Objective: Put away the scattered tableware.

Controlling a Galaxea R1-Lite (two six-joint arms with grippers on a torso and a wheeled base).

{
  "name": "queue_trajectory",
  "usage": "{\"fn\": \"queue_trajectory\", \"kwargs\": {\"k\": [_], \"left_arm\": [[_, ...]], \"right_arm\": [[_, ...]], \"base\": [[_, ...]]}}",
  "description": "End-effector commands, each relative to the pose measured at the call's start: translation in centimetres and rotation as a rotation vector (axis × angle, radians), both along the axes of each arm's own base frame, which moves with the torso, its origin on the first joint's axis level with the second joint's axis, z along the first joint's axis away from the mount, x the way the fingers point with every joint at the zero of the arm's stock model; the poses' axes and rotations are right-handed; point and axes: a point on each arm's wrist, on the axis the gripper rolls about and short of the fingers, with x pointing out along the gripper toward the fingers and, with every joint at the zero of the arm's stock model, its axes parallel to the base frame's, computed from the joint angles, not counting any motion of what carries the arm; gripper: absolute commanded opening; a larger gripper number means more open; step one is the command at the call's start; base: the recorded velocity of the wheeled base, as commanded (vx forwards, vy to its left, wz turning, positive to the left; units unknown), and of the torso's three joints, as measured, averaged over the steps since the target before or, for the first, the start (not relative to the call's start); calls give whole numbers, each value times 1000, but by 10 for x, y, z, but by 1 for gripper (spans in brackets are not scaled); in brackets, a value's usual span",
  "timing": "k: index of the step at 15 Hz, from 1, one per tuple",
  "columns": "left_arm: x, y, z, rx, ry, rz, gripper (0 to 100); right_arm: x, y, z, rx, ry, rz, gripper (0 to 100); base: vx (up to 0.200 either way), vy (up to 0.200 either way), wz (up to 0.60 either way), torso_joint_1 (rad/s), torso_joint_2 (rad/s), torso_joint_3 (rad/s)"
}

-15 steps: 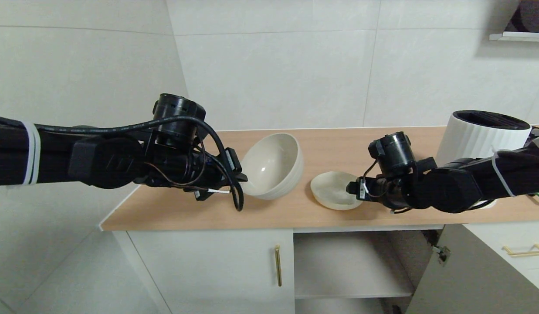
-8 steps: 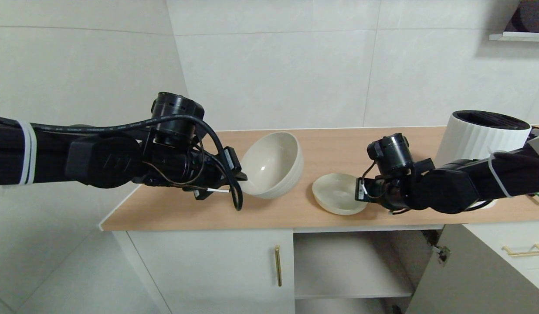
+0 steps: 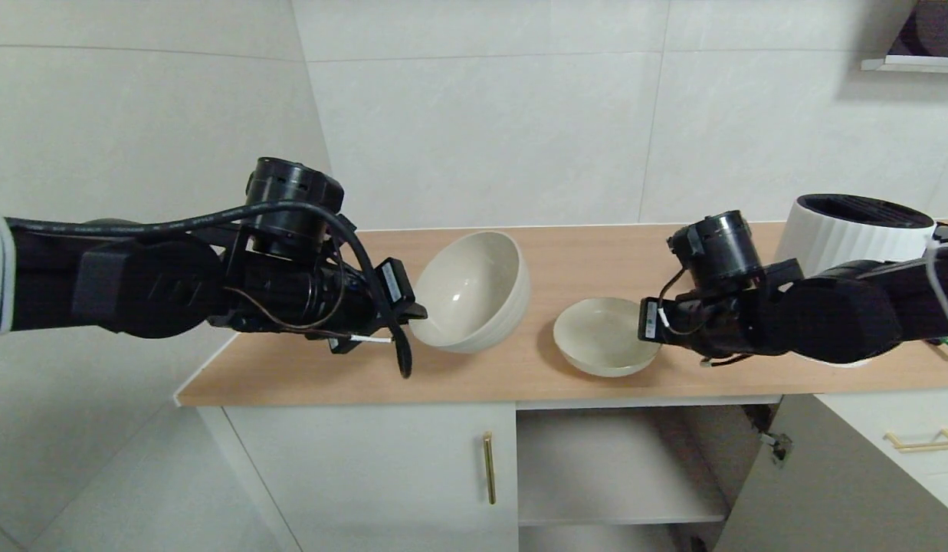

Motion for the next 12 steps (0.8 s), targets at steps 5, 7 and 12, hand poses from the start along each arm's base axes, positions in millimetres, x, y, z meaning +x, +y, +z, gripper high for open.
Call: {"fn": "queue_trajectory", "kwargs": {"k": [5,7,12], "left_arm": [[-44,19,23,69,-117,-73,0],[-56,24,18,108,-122,-99,0],[-79,28,-4,243,-104,-133,0]], "right_arm": [[-102,-44,91,153,56,245,0],[-108,-47,76,127,122,230,0],[-130,-58,57,62,165,246,0]], "base": [[0,0,0,0,0,0],[0,0,0,0,0,0],[0,0,0,0,0,0]]}}
